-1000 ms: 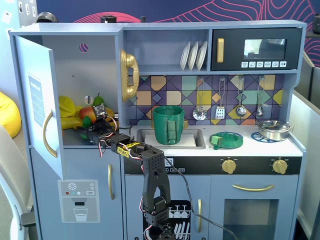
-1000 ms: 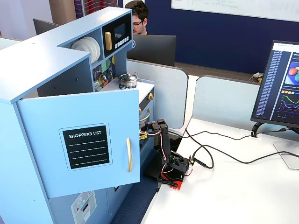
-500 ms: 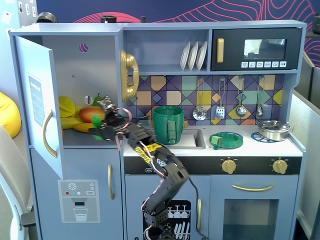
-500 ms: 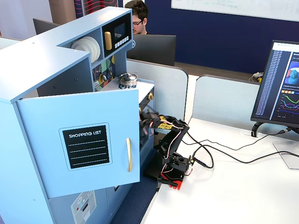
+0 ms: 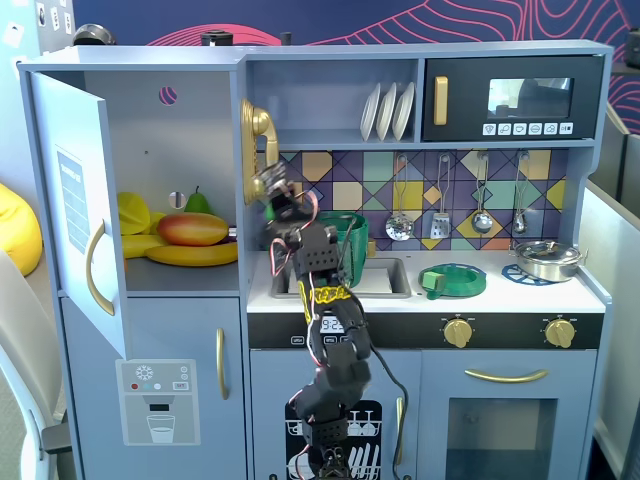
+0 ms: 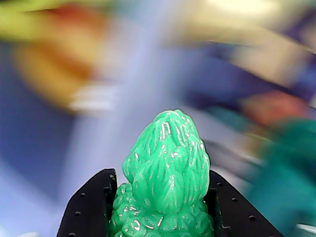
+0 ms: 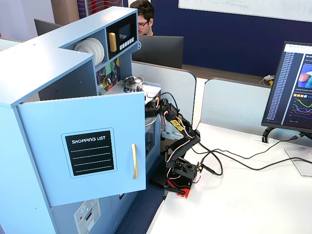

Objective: Pick up the green pineapple from the left cabinet and place it in the green recipient

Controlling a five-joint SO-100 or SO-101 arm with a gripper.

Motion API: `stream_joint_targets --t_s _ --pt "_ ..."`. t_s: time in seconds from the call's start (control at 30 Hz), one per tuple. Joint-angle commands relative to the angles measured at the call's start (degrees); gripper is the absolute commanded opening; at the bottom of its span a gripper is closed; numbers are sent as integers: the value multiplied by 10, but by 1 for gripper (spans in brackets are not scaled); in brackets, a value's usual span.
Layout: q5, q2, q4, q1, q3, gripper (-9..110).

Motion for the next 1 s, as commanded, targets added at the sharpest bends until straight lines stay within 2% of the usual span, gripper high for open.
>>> stream_joint_targets --t_s 0.0,0.2,0.37,0.57,0.87,0.97 --pt "20 -55 9 86 -124 0" --pt "86 -151 -22 124 -207 0" --pt "84 -241 -69 146 -265 0" --pt "79 -396 -73 172 -422 0" --pt "74 -495 -103 192 -481 0" --pt "100 -526 -108 198 -512 8"
